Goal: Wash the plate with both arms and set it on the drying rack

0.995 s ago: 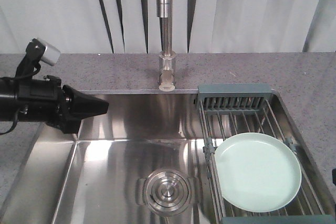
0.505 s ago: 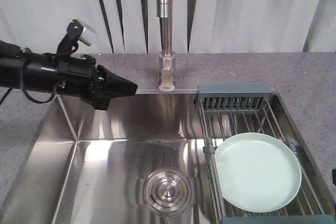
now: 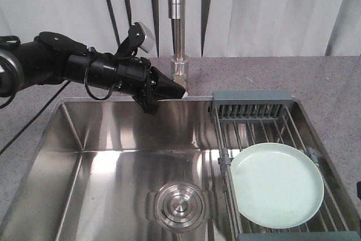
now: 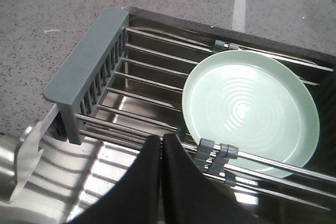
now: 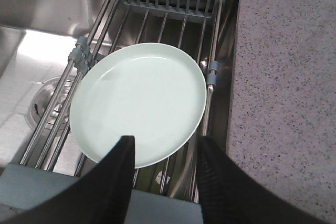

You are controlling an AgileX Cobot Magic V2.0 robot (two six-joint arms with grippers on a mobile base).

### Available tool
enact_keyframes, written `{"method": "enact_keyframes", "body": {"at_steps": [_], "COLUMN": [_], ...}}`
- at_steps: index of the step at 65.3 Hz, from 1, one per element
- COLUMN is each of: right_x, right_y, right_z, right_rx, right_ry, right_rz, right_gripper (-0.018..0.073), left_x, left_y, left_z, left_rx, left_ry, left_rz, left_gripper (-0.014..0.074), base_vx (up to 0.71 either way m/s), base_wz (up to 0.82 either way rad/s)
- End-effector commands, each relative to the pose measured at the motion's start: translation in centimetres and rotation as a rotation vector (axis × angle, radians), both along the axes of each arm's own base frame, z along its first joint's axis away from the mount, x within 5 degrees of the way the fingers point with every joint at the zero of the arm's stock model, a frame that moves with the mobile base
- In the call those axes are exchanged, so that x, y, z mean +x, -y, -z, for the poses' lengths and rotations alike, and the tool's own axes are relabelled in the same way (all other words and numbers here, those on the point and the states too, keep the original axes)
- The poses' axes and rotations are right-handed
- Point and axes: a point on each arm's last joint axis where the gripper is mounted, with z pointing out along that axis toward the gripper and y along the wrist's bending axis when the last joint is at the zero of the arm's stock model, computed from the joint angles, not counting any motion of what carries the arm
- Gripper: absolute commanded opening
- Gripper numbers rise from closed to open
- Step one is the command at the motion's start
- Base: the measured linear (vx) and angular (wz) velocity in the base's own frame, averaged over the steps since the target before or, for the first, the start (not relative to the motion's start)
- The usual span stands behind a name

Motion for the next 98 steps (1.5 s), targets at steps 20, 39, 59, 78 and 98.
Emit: {"method": "enact_keyframes", "body": {"at_steps": [20,39,59,78,98], "right_x": [0.3,0.3,0.3,0.3,0.3], "right_y": [0.0,0.0,0.0,0.0,0.0], "right_z": [-1.2,-1.2,-1.2,-1.2,-1.2], "right_rx": [0.007,0.007,0.006,0.006,0.006], "right_ry": [0.083,0.083,0.078,0.078,0.078], "right_rz": [0.009,0.009,0.008,0.008,0.008], "right_gripper": [0.0288,0.0288,0.0288,0.0288,0.0288], "left_x": [2.3,3.6,4.6,5.5,6.1], "left_y": [1.2,1.5,1.4,1.2,0.9], "left_z": [-2.0,-2.1,-1.5,-1.2,-1.6], "left_rx": [-0.087,-0.093,-0.058,-0.030,-0.020], "left_ry": [0.072,0.107,0.138,0.199,0.241], "left_rz": [0.011,0.006,-0.045,-0.114,-0.186], "left_gripper": [-0.0007,-0.0007,-0.0007,-0.0007,-0.0007], "base_vx": [0.00,0.00,0.00,0.00,0.00], "base_wz": [0.00,0.00,0.00,0.00,0.00]}}
